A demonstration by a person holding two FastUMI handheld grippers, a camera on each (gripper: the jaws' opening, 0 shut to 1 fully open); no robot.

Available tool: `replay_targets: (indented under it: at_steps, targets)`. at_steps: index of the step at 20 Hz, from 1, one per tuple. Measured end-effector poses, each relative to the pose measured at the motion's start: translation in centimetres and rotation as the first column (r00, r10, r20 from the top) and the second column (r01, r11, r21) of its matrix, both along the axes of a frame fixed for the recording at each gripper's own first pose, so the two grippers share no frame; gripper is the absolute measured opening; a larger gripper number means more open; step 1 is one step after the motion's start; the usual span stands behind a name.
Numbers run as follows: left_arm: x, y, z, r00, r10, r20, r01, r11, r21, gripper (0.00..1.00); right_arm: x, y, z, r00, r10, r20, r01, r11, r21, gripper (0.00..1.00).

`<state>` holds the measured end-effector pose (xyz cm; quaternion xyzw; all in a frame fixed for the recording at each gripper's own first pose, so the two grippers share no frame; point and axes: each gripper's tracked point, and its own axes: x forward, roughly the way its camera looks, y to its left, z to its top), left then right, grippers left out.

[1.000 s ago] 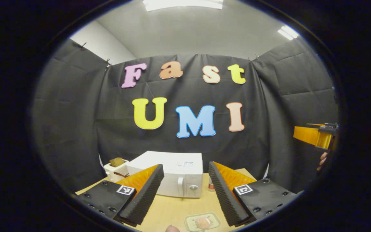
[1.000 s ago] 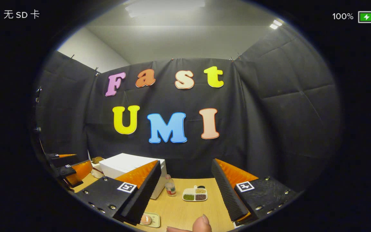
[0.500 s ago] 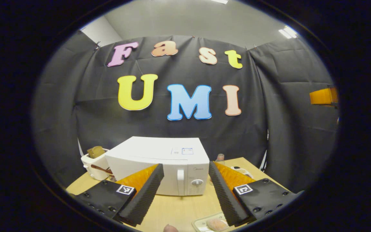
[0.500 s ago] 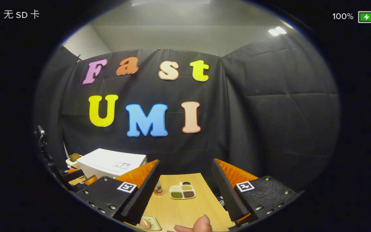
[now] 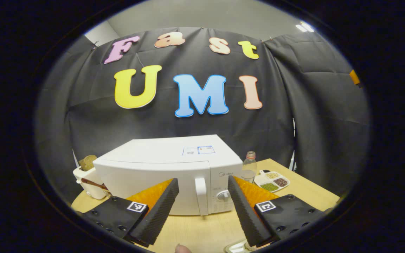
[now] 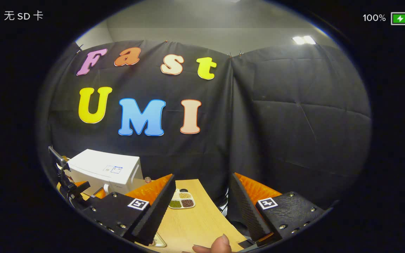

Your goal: Open the microwave oven with the left hand, put the food in, and close the microwave oven.

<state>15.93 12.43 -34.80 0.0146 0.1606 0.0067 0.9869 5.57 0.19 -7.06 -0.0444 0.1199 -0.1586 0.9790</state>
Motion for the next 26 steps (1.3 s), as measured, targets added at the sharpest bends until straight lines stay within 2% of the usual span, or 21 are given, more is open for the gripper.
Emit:
replay_targets:
  at_steps: [2,4,6,7,9,14,16,19,20,21,23,24,26]
  targets:
    - [0.7,0.1,-2.3,1.000,-0.004,-0.031,0.004,1.000,0.004,0.94,0.3,0.2,-0.1,1.000,-0.005,-0.012,0.005,1.000,-0.015,0.96]
    - [1.9,0.5,-3.9,0.999,-0.004,-0.052,0.005,1.000,0.018,0.99,0.4,0.3,-0.2,1.000,-0.010,-0.021,0.009,1.000,-0.030,0.96]
    - [2.9,1.0,-5.0,0.998,0.004,-0.064,-0.002,0.999,0.043,0.94,0.4,0.1,-0.3,1.000,-0.016,-0.021,0.016,0.999,-0.028,0.96]
    - [3.4,1.4,-5.6,0.998,0.009,-0.065,-0.005,0.999,0.052,0.97,0.4,-0.1,-0.5,0.999,-0.022,-0.024,0.021,1.000,-0.021,0.96]
    - [4.1,2.0,-6.4,0.997,0.019,-0.076,-0.014,0.998,0.065,0.95,0.6,-0.1,-1.4,0.999,-0.028,-0.043,0.028,1.000,-0.005,0.96]
    - [5.6,1.2,-9.4,0.993,0.003,-0.120,0.000,1.000,0.025,0.97,1.8,0.1,-2.3,0.998,-0.025,-0.066,0.029,0.998,0.056,0.97]
    - [6.1,0.9,-10.4,0.992,-0.001,-0.129,0.003,1.000,0.012,0.87,2.0,0.2,-2.5,0.998,-0.021,-0.063,0.025,0.998,0.064,0.96]
    - [6.3,1.0,-12.1,0.986,0.023,-0.163,-0.023,1.000,0.005,0.59,2.0,0.1,-2.6,0.998,-0.017,-0.063,0.020,0.998,0.058,0.96]
    - [6.3,0.9,-13.0,0.981,0.027,-0.190,-0.028,1.000,-0.001,0.55,2.1,0.2,-2.6,0.998,-0.016,-0.064,0.020,0.998,0.061,0.96]
    - [5.9,0.7,-13.6,0.976,0.028,-0.214,-0.031,0.999,-0.012,0.46,2.1,0.3,-2.5,0.998,-0.013,-0.061,0.018,0.997,0.070,0.96]
    - [6.1,0.7,-13.5,0.975,0.041,-0.216,-0.049,0.998,-0.030,0.37,2.3,0.3,-2.7,0.998,-0.006,-0.055,0.010,0.997,0.082,0.96]
    - [6.2,0.7,-13.5,0.976,0.040,-0.213,-0.051,0.998,-0.046,0.36,2.2,0.1,-3.1,0.998,0.001,-0.059,0.004,0.996,0.086,0.96]
    - [5.9,0.6,-13.6,0.976,0.030,-0.215,-0.045,0.997,-0.064,0.29,2.4,0.4,-3.8,0.997,0.022,-0.075,-0.014,0.994,0.104,0.97]
